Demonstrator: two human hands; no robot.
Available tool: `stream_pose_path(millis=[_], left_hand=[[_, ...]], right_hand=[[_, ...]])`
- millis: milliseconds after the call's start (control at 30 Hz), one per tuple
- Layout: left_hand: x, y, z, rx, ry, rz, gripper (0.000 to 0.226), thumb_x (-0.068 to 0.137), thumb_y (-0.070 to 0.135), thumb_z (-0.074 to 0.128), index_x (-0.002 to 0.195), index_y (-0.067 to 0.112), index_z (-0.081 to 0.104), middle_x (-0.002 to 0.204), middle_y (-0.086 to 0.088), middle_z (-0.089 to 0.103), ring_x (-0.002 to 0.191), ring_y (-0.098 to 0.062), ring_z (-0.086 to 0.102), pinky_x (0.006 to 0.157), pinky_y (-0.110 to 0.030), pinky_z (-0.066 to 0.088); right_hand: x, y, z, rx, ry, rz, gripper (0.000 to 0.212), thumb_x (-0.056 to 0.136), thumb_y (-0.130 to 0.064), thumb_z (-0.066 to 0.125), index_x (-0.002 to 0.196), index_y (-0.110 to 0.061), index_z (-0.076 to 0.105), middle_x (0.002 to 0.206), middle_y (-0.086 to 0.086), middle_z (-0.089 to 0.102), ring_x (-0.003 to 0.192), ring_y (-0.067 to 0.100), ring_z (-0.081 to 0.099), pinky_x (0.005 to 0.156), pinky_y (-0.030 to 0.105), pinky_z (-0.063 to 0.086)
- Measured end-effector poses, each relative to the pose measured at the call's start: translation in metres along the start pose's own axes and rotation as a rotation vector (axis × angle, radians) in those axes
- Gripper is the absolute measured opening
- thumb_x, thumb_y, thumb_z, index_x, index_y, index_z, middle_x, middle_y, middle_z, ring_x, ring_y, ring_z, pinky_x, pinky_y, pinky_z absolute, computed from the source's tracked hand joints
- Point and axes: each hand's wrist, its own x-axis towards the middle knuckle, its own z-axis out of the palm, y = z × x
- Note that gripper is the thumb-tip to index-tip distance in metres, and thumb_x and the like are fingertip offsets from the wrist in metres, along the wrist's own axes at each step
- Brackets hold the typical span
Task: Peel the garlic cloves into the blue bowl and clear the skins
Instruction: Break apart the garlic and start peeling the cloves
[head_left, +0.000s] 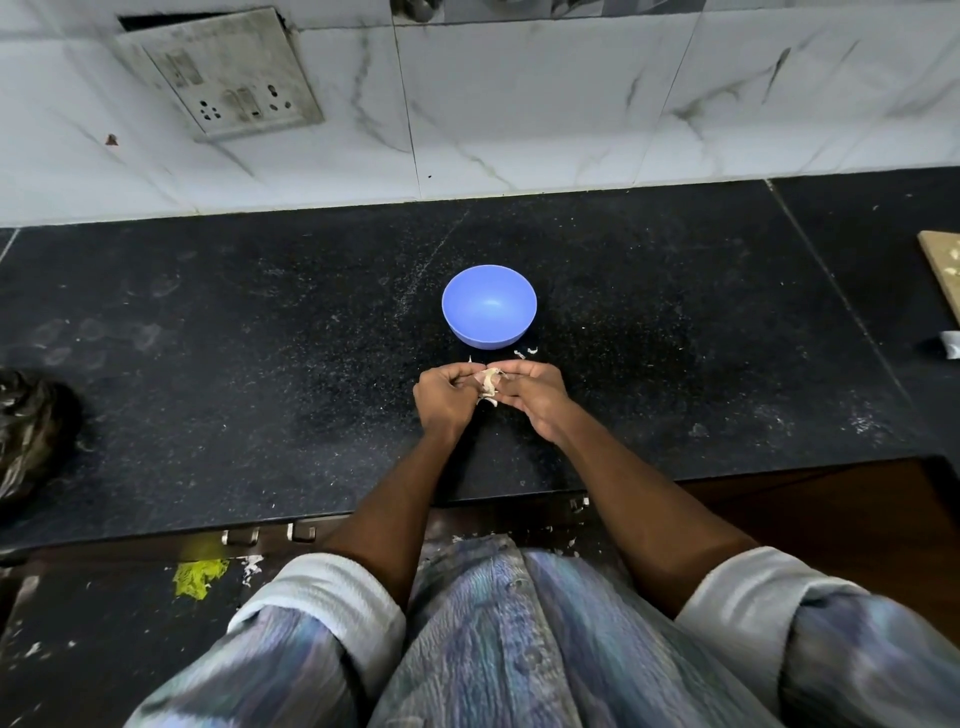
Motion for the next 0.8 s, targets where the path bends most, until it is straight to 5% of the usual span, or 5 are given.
stream_pose_path(millis=[167,433,800], left_hand=[[0.0008,0.0036,-0.0005,0.097,0.016,0.067,0.019,0.091,-0.001,0.071,0.098,0.013,0.084,0.083,0.009,0.077,0.068,0.01,0.067,0.07,-0.012,0.055],[0.0074,0.0037,-0.0045,0.029,0.065,0.051,0.017,0.09,-0.002,0.077,0.102,0.009,0.082,0.089,0.001,0.08,0.073,-0.005,0.073,0.078,-0.021,0.062],[0.0059,0.0017,-0.0051,0.186,0.006,0.077,0.032,0.096,-0.004,0.059,0.103,0.018,0.081,0.095,0.005,0.078,0.09,-0.012,0.071,0.084,-0.028,0.056]], right_hand=[[-0.002,-0.0029,0.0025,0.042,-0.027,0.001,0.028,0.094,0.011,0.061,0.121,0.007,0.067,0.113,0.023,0.074,0.1,0.027,0.074,0.079,0.029,0.062],[0.0021,-0.0053,0.0045,-0.015,0.052,-0.046,0.024,0.091,0.009,0.066,0.114,0.003,0.071,0.1,0.016,0.075,0.093,0.023,0.074,0.084,0.033,0.063],[0.0075,-0.0032,0.0094,-0.096,0.069,-0.089,0.022,0.087,0.007,0.07,0.106,-0.004,0.075,0.102,0.015,0.078,0.098,0.024,0.075,0.087,0.036,0.062]])
